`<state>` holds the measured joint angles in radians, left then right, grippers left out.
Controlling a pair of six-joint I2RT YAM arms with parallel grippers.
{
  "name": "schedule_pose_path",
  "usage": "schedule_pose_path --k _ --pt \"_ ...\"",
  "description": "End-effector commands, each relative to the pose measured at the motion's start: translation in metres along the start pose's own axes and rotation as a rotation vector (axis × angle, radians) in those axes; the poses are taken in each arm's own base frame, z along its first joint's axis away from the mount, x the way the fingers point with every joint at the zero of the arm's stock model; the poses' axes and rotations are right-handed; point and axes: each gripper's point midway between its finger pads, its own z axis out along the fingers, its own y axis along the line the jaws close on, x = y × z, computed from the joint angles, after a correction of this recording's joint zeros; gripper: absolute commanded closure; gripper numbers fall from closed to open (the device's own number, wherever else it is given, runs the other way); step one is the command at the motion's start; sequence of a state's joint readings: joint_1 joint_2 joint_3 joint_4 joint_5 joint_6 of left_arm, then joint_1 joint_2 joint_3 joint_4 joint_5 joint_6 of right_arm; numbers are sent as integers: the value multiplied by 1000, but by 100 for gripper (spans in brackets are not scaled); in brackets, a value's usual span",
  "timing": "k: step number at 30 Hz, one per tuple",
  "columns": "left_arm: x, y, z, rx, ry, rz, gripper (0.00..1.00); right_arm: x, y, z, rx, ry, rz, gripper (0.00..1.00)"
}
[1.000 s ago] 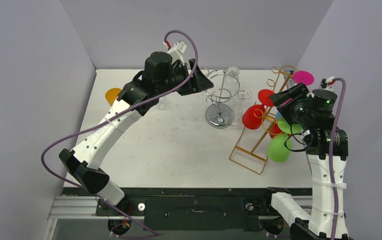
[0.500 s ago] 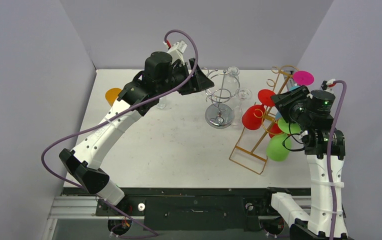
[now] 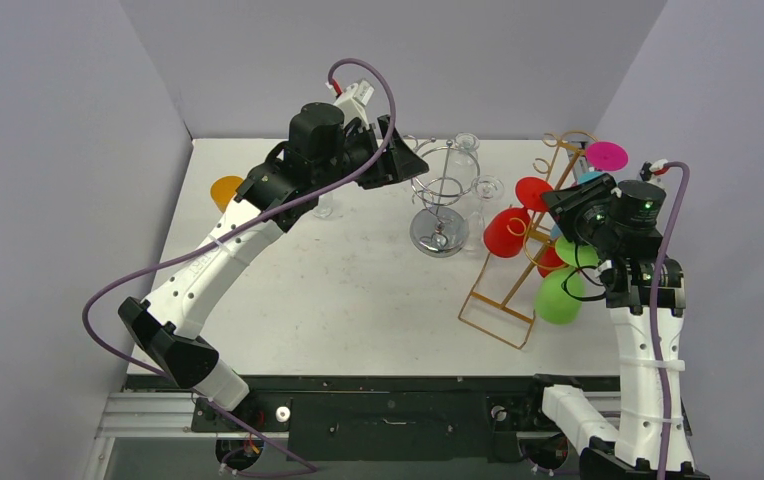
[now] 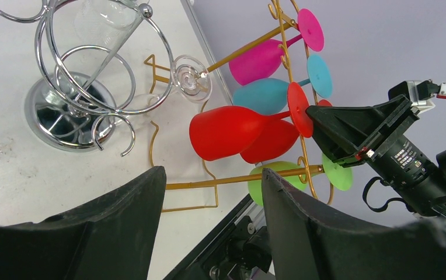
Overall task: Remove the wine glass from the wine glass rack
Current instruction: Pick up the wine glass from the wine rack.
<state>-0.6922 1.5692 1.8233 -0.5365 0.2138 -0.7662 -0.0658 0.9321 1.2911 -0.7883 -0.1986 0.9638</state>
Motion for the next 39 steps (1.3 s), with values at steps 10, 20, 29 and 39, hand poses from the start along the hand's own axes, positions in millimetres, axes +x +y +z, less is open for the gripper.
schedule_pose_path --k 10,20,29,39 --pt "-12 -15 -7 48 -50 13 43 -7 13 -1 -58 -26 11 85" --pt "-12 -15 -7 49 -49 16 43 -8 20 -5 -85 -25 28 95" --pt "-13 -16 -8 50 -51 18 43 -7 26 -5 -131 -14 75 100" --pt "-14 -17 -10 54 -56 20 43 -6 39 -8 -209 2 116 100"
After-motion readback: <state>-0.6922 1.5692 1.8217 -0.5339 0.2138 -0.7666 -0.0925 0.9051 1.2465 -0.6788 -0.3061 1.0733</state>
